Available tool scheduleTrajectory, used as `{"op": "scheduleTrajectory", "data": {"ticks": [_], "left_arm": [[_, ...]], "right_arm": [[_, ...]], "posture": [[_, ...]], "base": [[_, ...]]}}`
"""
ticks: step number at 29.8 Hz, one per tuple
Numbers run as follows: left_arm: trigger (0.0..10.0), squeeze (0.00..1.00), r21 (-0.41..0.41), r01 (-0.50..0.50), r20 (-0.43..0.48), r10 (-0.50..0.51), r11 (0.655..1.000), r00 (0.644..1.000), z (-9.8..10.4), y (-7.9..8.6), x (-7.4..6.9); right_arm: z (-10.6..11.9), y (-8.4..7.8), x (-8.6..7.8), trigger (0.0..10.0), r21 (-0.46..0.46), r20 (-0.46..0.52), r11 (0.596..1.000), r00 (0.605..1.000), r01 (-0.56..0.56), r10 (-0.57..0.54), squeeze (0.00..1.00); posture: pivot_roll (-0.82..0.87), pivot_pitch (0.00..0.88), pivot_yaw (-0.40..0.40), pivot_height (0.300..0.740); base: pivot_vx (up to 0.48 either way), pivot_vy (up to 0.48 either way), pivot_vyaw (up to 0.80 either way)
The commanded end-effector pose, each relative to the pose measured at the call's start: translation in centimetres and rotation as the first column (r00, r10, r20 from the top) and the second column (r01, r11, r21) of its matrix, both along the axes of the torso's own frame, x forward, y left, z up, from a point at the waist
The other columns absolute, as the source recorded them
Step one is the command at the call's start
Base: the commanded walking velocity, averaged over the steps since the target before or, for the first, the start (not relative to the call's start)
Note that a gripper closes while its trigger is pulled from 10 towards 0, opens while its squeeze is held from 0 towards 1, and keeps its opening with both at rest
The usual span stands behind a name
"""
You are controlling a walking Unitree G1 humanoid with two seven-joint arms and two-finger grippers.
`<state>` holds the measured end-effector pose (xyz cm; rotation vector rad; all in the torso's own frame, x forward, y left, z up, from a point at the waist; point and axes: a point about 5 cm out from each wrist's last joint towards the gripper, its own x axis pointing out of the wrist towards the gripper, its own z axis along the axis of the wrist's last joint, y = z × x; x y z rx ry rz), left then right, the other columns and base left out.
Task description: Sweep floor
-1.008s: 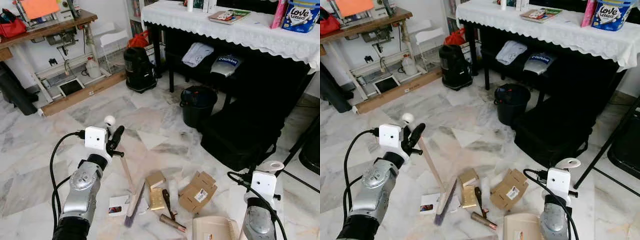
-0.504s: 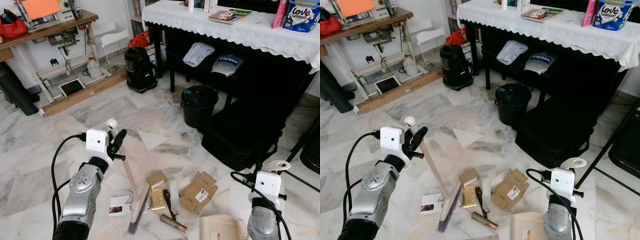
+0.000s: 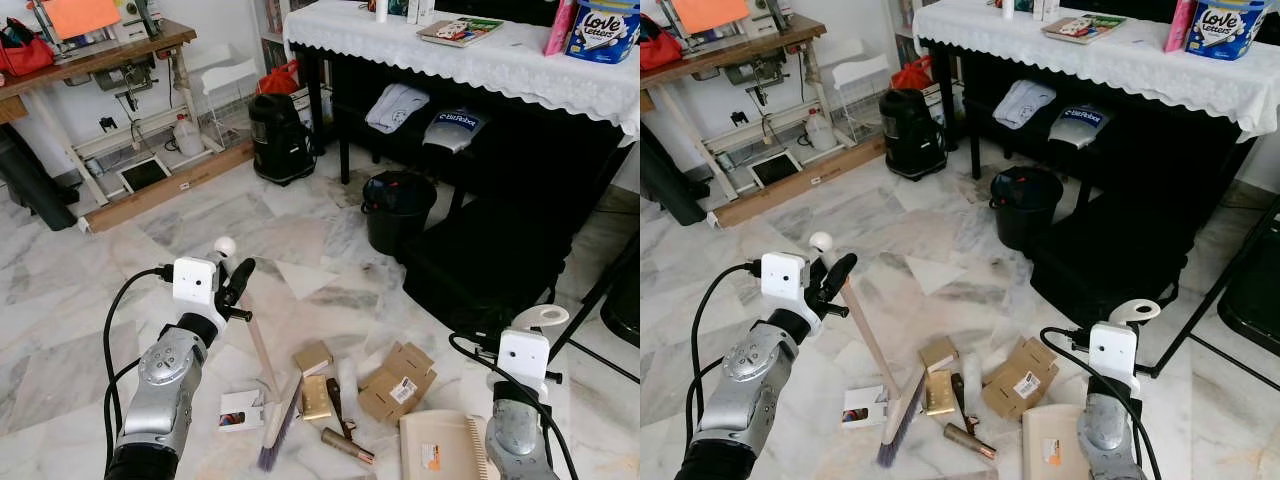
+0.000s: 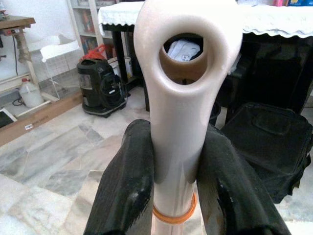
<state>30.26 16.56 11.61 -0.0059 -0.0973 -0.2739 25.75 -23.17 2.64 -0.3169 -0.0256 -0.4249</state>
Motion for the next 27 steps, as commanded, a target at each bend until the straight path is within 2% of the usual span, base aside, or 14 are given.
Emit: {"op": "scheduleTrajectory", "data": {"ticks": [1, 11, 15, 18, 23, 27], "left_arm": [[10.0, 0.0, 0.008, 0.005, 0.041, -0.005, 1.0, 0.999, 1.1, 0.4, 0.1], [10.0, 0.0, 0.01, 0.037, 0.032, -0.037, 0.999, 0.999, 1.3, 0.2, -0.2], [10.0, 0.0, 0.011, 0.064, -0.035, -0.064, 0.998, 0.997, 0.4, 0.4, -0.6], [10.0, 0.0, 0.016, 0.081, -0.123, -0.078, 0.997, 0.989, -0.9, 0.6, -0.9], [10.0, 0.0, 0.022, 0.078, -0.148, -0.074, 0.997, 0.986, -1.3, 0.6, -0.9], [10.0, 0.0, -0.02, 0.036, -0.18, -0.039, 0.999, 0.983, -2.4, 0.6, -0.9]], "right_arm": [[0.3, 0.5, 0.6, 10.0, 0.014, 0.018, 1.0, 1.0, -0.011, 0.011, 0.0], [-1.3, 1.1, -0.2, 10.0, 0.031, -0.08, 0.999, 0.996, -0.028, 0.03, 0.0], [-2.2, 1.6, -0.9, 10.0, 0.04, -0.119, 0.999, 0.992, -0.035, 0.04, 0.0], [-2.5, 1.5, -1.1, 10.0, 0.04, -0.136, 0.999, 0.99, -0.031, 0.036, 0.0], [-2.6, 1.5, -1.3, 10.0, 0.042, -0.145, 0.999, 0.989, -0.033, 0.039, 0.0], [-3.4, 0.9, -2.3, 10.0, 0.051, -0.183, 0.999, 0.983, -0.018, 0.027, 0.0]], "posture": [[0.03, 0.0, 0.116, 0.74], [0.04, 0.0, 0.118, 0.74], [0.03, 0.0, 0.121, 0.74], [0.03, 0.0, 0.122, 0.74], [0.03, 0.0, 0.122, 0.74], [0.0, 0.0, 0.122, 0.74]], "base": [[0.0, 0.0, 0.0], [0.0, 0.0, 0.0], [0.0, 0.0, 0.0], [0.0, 0.0, 0.0], [0.0, 0.0, 0.0], [0.0, 0.0, 0.0]]}}
